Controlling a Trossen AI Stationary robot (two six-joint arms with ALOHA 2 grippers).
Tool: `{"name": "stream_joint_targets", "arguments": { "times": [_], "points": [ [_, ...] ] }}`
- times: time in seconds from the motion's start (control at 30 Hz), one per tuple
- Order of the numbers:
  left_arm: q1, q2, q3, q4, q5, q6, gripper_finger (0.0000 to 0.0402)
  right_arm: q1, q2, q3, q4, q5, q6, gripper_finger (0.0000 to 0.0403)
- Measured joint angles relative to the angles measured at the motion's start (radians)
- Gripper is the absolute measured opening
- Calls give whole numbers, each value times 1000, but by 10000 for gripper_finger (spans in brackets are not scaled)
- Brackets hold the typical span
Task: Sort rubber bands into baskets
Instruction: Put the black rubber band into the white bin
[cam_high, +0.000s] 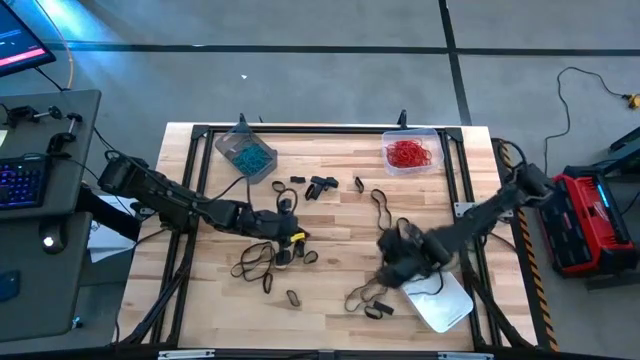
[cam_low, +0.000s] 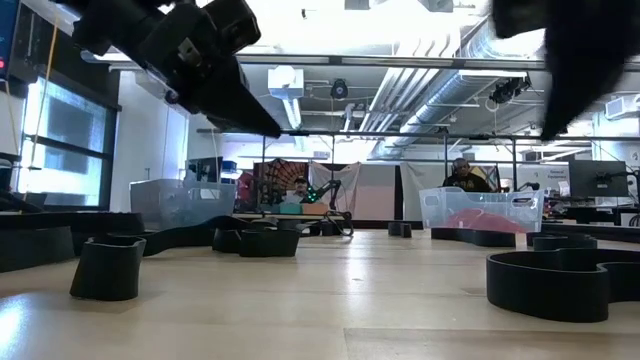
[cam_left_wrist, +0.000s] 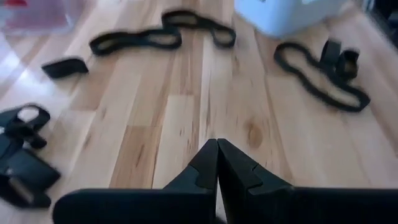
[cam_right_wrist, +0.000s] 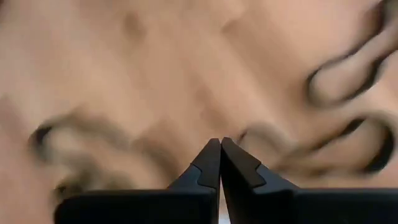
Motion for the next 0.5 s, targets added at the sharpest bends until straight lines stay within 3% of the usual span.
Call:
{"name": "stream_joint_targets", "arguments": {
  "times": [0.23, 0.5],
  "points": [
    [16, -1, -94, 181, 3, -5, 0, -240, 0, -53, 126, 182, -178, 12],
    [22, -1, -109, 202, 3, -9, 0, -493, 0, -157, 445, 208, -374, 119]
  ]
}}
